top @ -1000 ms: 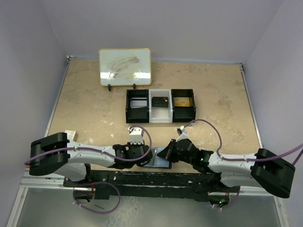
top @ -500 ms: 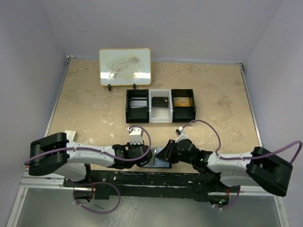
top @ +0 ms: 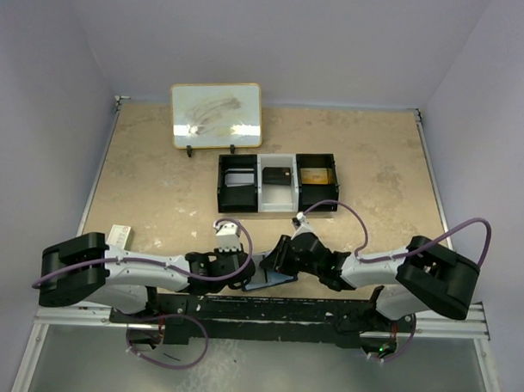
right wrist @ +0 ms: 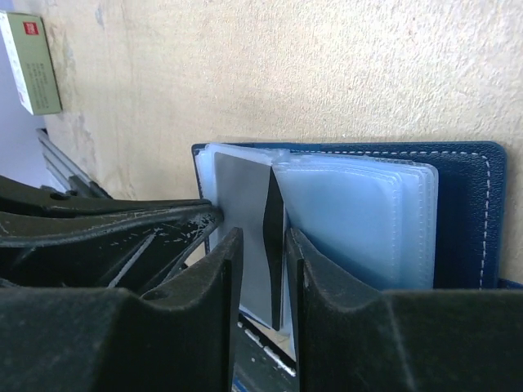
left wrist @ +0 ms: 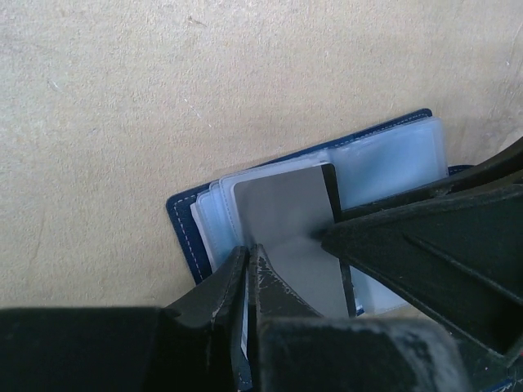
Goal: Take the credit cards out of the card holder
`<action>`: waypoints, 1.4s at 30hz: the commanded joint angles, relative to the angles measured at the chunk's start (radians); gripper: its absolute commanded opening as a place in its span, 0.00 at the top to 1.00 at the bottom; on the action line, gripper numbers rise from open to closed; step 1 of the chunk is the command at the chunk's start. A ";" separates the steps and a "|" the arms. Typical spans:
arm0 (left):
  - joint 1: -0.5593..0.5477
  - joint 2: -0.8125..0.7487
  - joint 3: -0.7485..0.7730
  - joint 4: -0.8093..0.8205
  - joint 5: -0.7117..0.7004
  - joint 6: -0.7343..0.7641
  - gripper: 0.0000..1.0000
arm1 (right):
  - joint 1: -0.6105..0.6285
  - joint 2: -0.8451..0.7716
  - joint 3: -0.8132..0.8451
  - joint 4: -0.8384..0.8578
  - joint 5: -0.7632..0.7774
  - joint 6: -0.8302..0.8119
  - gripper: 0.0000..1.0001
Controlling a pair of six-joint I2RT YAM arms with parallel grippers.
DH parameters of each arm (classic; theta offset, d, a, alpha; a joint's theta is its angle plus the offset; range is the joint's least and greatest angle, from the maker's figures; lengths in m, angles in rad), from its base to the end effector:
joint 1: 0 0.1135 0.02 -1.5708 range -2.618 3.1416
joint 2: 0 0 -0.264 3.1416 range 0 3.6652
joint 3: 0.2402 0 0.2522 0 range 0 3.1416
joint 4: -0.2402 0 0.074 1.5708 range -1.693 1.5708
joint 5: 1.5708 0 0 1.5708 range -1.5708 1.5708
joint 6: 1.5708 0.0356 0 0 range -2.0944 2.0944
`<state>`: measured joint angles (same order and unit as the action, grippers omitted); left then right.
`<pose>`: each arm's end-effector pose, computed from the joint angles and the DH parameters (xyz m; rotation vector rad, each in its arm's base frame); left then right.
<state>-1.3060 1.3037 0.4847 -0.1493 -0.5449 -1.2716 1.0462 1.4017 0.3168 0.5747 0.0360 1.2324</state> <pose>0.0756 -0.2081 0.1441 -0.1677 2.4131 -0.5318 0.1206 0.2059 0.1316 0.2461 2.3658 1.2488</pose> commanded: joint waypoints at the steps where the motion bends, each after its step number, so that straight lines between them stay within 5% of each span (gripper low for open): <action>1: -0.012 0.019 -0.044 0.040 0.081 -0.010 1.00 | 0.008 0.017 0.030 0.016 0.007 -0.108 0.72; 5: -0.013 0.017 -0.043 0.032 0.066 -0.016 1.00 | 0.008 -0.020 0.024 0.018 -0.025 -0.147 0.83; 8: -0.013 0.012 -0.045 0.021 0.057 -0.024 1.00 | 0.008 -0.036 0.032 0.000 -0.062 -0.163 1.00; 36: -0.012 -0.007 -0.031 -0.030 0.022 -0.023 1.00 | -0.094 -0.225 -0.041 -0.152 -0.020 -0.171 1.00; 42: -0.013 -0.015 0.006 -0.055 0.012 0.001 0.85 | -0.094 -0.178 -0.034 -0.129 -0.037 -0.174 1.00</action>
<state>-1.3117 1.2789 0.4648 -0.1333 -0.5415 -1.2972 0.9550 1.1973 0.2790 0.4175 0.0105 1.0798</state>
